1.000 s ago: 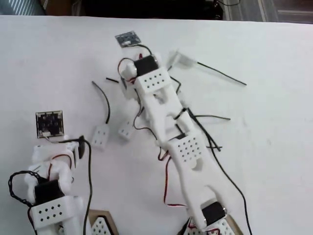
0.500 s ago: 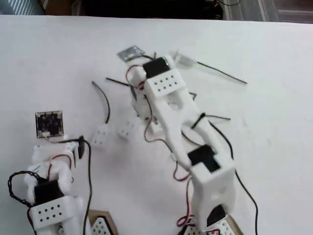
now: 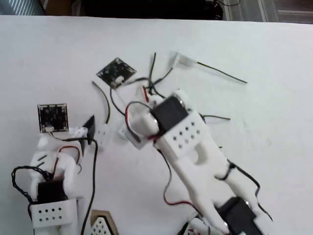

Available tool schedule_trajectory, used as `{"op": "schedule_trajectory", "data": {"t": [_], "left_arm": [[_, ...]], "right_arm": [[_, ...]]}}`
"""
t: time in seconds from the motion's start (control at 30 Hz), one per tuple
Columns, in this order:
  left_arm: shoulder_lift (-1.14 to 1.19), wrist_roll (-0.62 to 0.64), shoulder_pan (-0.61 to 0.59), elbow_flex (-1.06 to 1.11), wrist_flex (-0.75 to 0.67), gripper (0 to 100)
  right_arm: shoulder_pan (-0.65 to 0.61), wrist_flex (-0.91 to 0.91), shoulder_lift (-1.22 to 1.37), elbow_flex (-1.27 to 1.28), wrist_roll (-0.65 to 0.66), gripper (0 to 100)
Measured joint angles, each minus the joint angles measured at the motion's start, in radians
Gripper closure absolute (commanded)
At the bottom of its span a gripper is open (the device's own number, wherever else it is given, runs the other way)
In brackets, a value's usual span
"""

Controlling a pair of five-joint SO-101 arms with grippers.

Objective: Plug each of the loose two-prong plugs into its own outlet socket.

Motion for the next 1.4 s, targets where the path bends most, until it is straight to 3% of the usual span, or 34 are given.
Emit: {"op": "schedule_trajectory", "data": {"t": [0.33,0.53,0.77,0.87,1.13,1.4], "left_arm": [[0.000,0.167,0.149,-0.144,-0.025,72],[0.000,0.170,0.324,-0.299,0.104,72],[-0.011,0.155,0.512,-0.400,0.226,72],[-0.011,0.149,0.485,-0.405,0.258,72],[-0.011,0.147,0.226,-0.408,0.292,72],[-0.009,0.146,0.166,-0.342,0.275,72]], "right_arm": [[-0.026,-0.252,-0.376,0.393,0.000,98.1],[-0.029,-0.399,-0.516,0.588,-0.002,98.1],[-0.034,-0.433,-0.568,0.638,-0.002,98.1],[-0.037,-0.433,-0.568,0.638,-0.002,98.1],[0.002,-0.500,-0.569,0.638,-0.002,98.1],[-0.044,-0.539,-0.692,0.640,-0.002,98.1]]}}
